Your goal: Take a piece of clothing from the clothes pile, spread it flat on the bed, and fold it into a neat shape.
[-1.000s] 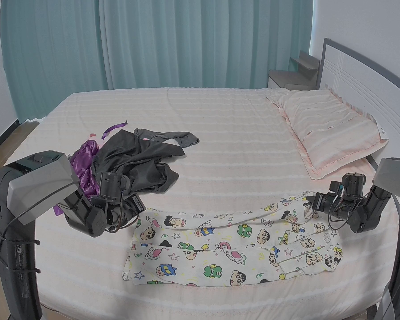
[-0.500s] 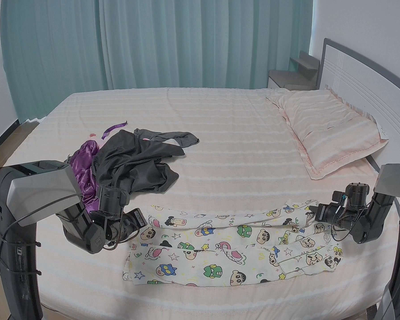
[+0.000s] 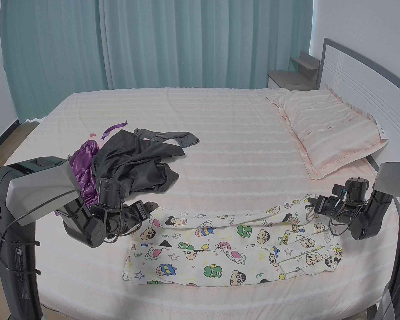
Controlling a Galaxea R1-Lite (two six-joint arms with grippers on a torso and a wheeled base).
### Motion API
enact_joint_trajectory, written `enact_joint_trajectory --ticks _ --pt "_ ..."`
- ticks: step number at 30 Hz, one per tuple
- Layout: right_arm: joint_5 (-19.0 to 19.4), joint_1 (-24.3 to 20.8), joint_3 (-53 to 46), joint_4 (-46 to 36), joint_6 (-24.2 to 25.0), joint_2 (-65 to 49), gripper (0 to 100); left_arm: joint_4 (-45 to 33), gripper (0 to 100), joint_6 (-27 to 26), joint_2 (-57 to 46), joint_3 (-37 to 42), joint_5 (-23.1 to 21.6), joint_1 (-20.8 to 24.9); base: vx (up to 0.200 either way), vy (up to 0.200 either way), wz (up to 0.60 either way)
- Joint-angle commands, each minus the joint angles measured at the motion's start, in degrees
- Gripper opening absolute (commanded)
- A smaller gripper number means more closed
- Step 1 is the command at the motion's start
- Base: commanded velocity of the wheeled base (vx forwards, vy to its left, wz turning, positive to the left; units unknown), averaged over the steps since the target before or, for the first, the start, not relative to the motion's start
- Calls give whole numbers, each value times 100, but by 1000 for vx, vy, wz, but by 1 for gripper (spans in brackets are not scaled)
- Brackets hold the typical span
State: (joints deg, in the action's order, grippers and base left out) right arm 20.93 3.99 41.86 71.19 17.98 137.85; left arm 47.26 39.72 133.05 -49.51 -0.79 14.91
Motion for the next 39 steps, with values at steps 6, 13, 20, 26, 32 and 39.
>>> enact_joint_trajectory --ticks 6,13,20,26,32,39 --pt "-63 -188 358 0 294 5 0 -270 100 10 116 -455 -694 -331 0 0 0" --pt "-63 -249 384 0 302 31 0 -604 100 1 292 -947 -879 -489 0 0 0" --pt "-72 -249 375 9 311 14 0 -745 100 1 292 -956 -1512 -489 0 0 0" --pt "-72 -249 375 9 311 22 0 -771 100 10 397 -1140 -1828 -454 0 0 0" --pt "-72 -249 384 9 311 22 0 -1140 100 -8 512 -1448 -1828 -375 0 0 0" --pt "-72 -258 384 0 311 31 0 -1307 0 -8 582 -1641 -1819 -357 0 0 0"
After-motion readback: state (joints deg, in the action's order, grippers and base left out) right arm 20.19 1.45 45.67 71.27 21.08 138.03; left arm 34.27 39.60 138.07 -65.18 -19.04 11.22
